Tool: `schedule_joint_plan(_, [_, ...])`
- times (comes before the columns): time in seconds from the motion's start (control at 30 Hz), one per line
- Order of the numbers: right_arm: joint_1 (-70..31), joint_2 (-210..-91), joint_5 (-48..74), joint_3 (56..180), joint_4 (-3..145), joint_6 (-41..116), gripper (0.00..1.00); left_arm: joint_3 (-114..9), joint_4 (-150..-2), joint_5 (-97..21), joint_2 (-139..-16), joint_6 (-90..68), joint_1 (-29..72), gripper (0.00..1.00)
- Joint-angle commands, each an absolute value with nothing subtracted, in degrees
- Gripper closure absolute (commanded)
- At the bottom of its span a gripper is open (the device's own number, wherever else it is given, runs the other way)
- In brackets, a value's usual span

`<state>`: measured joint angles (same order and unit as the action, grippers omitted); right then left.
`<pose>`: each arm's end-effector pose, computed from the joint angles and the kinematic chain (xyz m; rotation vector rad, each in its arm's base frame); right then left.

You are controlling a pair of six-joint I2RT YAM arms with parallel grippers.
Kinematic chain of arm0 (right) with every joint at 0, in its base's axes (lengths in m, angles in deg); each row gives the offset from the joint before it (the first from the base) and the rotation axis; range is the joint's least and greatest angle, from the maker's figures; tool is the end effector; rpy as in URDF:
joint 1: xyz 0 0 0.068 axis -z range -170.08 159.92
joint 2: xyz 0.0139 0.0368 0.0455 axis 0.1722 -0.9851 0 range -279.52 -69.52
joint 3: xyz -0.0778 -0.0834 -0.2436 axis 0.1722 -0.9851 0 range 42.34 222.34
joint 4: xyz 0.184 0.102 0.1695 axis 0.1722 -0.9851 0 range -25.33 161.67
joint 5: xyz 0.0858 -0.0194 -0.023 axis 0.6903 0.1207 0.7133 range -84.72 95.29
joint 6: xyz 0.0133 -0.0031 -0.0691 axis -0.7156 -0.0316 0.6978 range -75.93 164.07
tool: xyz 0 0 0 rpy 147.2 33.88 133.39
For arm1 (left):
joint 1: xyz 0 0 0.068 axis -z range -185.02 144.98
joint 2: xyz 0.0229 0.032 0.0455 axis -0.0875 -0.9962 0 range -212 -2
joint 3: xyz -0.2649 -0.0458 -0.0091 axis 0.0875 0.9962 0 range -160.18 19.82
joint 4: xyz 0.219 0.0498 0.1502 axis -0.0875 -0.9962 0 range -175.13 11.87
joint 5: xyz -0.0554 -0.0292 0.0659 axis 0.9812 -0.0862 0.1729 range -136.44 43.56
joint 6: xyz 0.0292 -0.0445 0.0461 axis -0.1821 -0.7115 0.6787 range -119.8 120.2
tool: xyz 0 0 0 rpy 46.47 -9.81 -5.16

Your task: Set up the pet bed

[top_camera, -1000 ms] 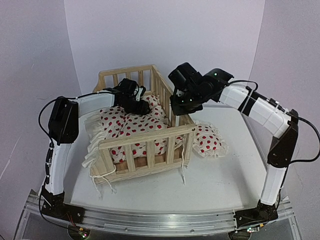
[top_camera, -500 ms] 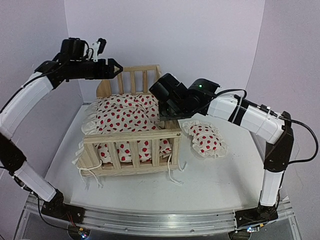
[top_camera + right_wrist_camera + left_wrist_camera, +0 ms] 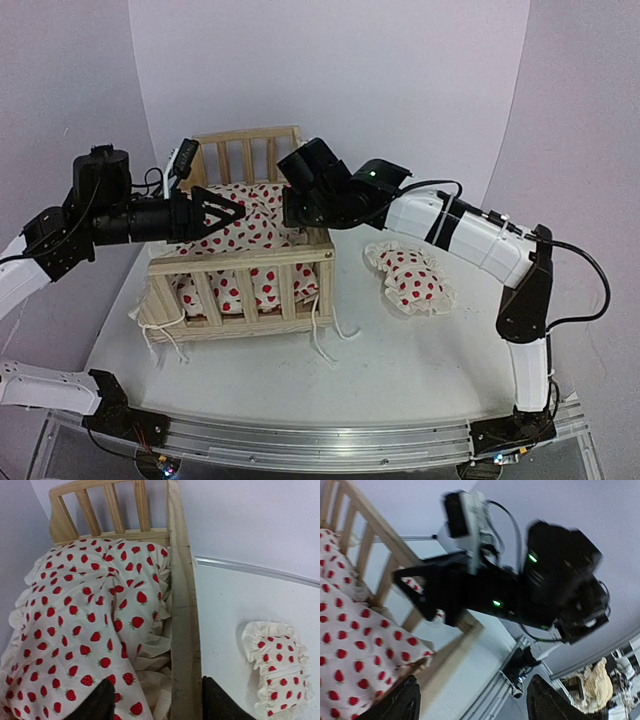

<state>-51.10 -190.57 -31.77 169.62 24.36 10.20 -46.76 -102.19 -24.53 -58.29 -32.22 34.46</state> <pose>0.2683 0.4126 0.3446 -0.1824 2.1235 0.2283 0.1707 -0.1686 0.4039 0.4160 1.9295 -1.2048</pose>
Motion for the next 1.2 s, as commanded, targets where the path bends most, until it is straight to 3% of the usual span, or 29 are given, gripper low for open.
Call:
schedule_joint_plan(0.0, [-49.6, -179.3, -16.4, 163.8, 36.9, 20.6, 0.28, -45.5, -94.5, -33.7, -57.9, -34.7, 48.5, 0.26])
schedule_joint_plan(0.1, [-45.1, -171.5, -7.8, 159.3, 31.3, 26.1, 0.16, -45.6, -94.1, -43.5, -63.9, -32.2, 60.2, 0.24])
schedule_joint_plan(0.17, [-42.0, -165.9, -2.1, 153.3, 30.8, 30.8, 0.03, -46.1, -94.0, -50.5, -67.7, -31.4, 66.0, 0.24])
schedule_joint_plan(0.27, [-34.4, -164.1, 13.3, 151.0, 25.9, 33.1, 0.02, -46.4, -93.2, -57.8, -72.5, -31.4, 72.2, 0.24])
schedule_joint_plan(0.37, [-33.5, -165.5, 16.4, 151.5, 24.5, 36.1, 0.02, -46.9, -92.9, -63.7, -76.9, -31.0, 76.8, 0.23])
schedule_joint_plan(0.53, [-33.5, -172.8, 16.6, 158.2, 28.4, 27.3, 0.03, -43.9, -92.8, -72.9, -81.2, -36.3, 80.8, 0.23])
schedule_joint_plan(0.8, [-33.6, -185.3, 16.5, 168.4, 32.4, 19.7, 0.17, -34.4, -92.8, -75.6, -78.2, -46.6, 81.1, 0.25])
schedule_joint_plan(1.0, [-33.6, -186.2, 10.7, 166.4, 32.3, 15.9, 0.42, -27.8, -93.1, -78.6, -72.1, -52.0, 79.8, 0.28])
schedule_joint_plan(1.07, [-33.6, -184.9, 7.2, 163.0, 32.1, 13.3, 0.58, -26.4, -93.6, -77.9, -70.2, -53.7, 77.8, 0.31])
schedule_joint_plan(1.17, [-33.7, -180.8, 5.3, 156.5, 32.3, 10.3, 0.68, -24.7, -94.0, -76.8, -67.7, -54.5, 75.5, 0.33])
